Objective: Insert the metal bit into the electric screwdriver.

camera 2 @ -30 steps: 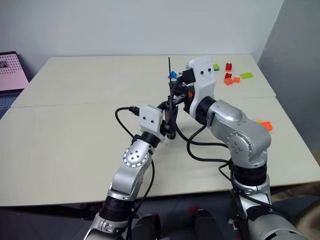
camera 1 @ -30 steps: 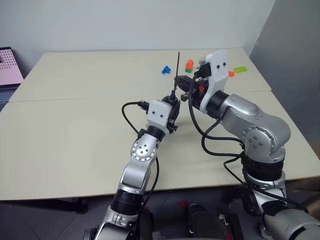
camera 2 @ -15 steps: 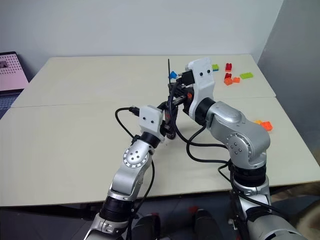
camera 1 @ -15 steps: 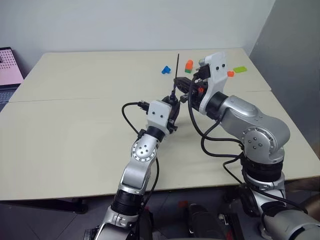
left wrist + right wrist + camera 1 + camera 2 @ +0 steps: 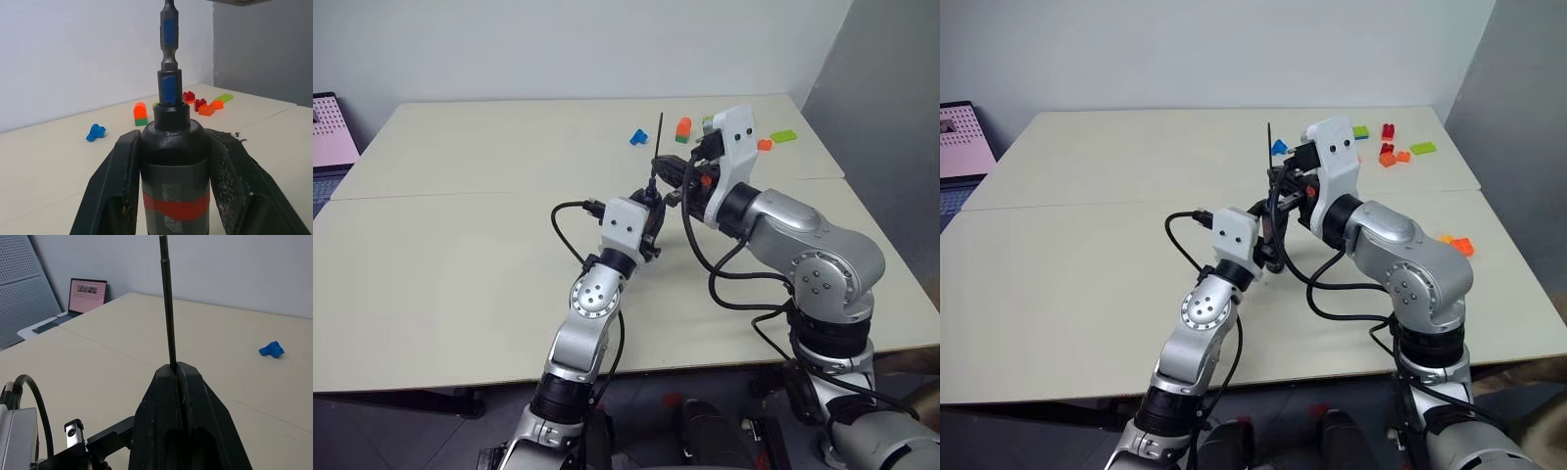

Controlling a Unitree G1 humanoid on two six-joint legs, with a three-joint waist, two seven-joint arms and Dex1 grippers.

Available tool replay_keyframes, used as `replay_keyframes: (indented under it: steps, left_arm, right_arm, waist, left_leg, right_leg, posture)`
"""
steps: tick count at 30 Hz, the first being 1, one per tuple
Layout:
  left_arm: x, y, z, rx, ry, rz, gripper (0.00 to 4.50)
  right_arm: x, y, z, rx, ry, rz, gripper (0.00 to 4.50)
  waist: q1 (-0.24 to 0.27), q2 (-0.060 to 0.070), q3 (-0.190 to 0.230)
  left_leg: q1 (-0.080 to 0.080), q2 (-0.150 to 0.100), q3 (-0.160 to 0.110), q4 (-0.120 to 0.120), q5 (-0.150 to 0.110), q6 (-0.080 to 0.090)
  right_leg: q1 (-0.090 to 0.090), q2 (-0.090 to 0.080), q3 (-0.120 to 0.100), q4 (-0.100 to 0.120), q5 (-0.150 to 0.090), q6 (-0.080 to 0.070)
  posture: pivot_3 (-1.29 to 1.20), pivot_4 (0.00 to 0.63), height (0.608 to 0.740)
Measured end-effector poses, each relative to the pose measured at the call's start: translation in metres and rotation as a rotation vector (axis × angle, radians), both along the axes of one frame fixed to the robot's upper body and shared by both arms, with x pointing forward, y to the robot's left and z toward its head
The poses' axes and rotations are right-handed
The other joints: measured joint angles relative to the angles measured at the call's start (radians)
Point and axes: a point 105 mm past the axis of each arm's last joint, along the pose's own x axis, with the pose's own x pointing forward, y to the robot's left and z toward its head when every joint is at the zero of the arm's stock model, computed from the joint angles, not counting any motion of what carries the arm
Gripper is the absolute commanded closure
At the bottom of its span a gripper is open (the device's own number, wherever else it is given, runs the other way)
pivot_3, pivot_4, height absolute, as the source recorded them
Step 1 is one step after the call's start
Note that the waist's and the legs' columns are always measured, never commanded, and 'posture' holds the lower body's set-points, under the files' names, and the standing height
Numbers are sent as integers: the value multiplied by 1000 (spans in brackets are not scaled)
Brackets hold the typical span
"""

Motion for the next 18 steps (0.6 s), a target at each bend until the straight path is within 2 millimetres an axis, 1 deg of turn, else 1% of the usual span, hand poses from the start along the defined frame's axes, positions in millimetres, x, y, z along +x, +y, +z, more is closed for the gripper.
replay_keyframes:
  steps: [8,18]
  left_arm:
    - [0,-1,0,1,0,-5,2864]
    - [-1,-1,0,3,0,-5,2865]
  right_arm:
    - [-1,-2,-1,-11,8,5,4500]
    - [3,-2,3,-78,8,54,4500]
  waist:
    - [0,0,0]
    - [0,0,0]
  left_leg:
    - [0,0,0,0,0,0]
    - [0,0,0,0,0,0]
  right_leg:
    - [0,0,0,0,0,0]
    - [0,0,0,-1,0,0]
  posture:
    - [0,150,740]
    - [0,150,740]
